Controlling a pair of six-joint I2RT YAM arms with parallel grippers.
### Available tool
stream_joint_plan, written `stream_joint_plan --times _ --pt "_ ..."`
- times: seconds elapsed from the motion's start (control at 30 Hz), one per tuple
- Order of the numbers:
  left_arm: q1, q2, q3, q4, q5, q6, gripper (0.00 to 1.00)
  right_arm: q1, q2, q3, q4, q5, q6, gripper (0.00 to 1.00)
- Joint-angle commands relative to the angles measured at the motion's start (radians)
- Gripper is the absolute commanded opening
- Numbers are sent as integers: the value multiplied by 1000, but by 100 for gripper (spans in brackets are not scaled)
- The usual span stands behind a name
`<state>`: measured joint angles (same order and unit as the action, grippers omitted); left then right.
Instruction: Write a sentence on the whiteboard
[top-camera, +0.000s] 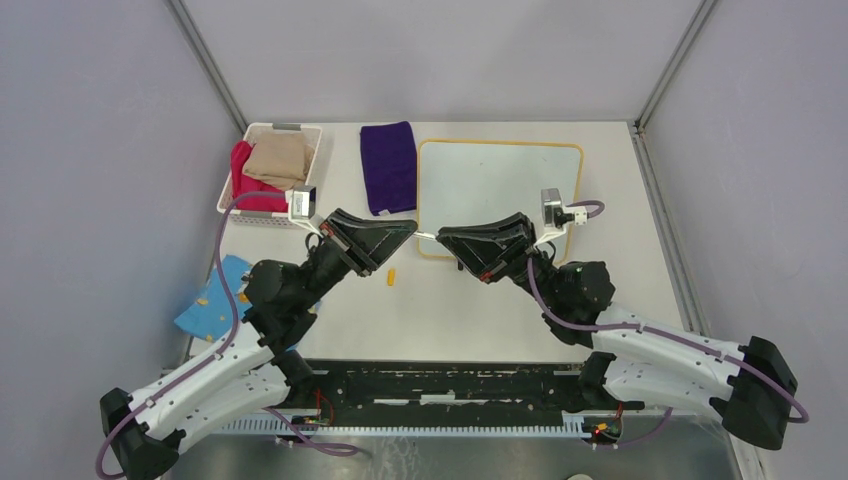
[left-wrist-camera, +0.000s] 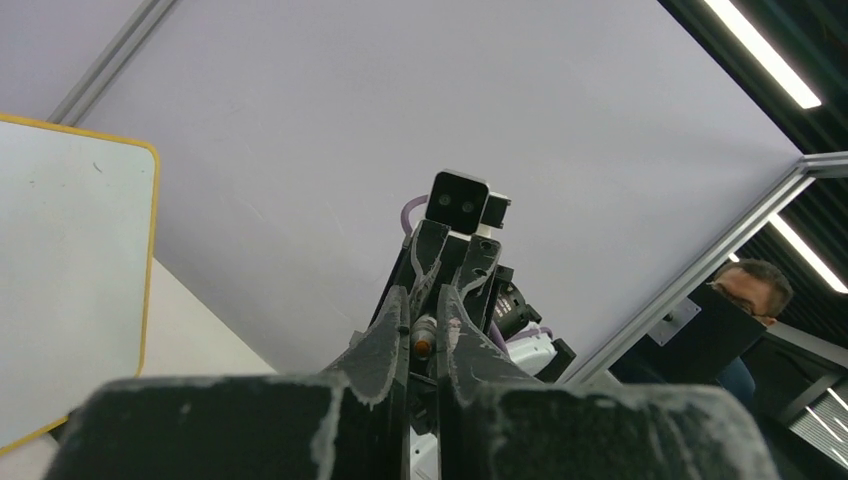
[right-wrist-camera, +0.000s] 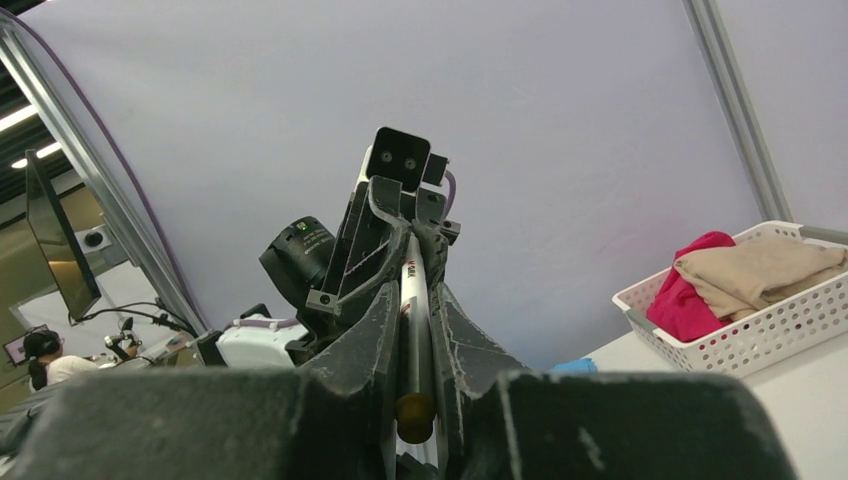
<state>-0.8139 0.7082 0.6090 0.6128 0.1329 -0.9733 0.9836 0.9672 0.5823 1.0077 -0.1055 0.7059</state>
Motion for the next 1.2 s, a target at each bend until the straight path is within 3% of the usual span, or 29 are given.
stream_joint_plan --times 0.0,0.07,0.2,0.3,0.4,0.53,0.77,1.17 --pt "-2 1 38 29 36 41 2 0 -30 30 6 -19 -17 0" --pt "-2 2 34 41 28 33 2 1 -33 25 16 -5 -8 3" --pt "-3 -9 16 54 -44 14 2 1 -27 -2 100 31 34 34" --pt "-2 -6 7 68 -78 -3 2 0 4 18 130 23 61 45" --pt "-2 7 18 69 -64 -9 2 0 35 46 132 0 74 45" --pt "-3 11 24 71 -44 -14 2 1 52 73 109 -23 73 35" --pt "-2 10 35 58 -18 -13 2 0 41 99 33 -43 41 32" --pt "-2 11 69 -15 -5 -19 2 -17 -32 117 -155 -55 -12 37"
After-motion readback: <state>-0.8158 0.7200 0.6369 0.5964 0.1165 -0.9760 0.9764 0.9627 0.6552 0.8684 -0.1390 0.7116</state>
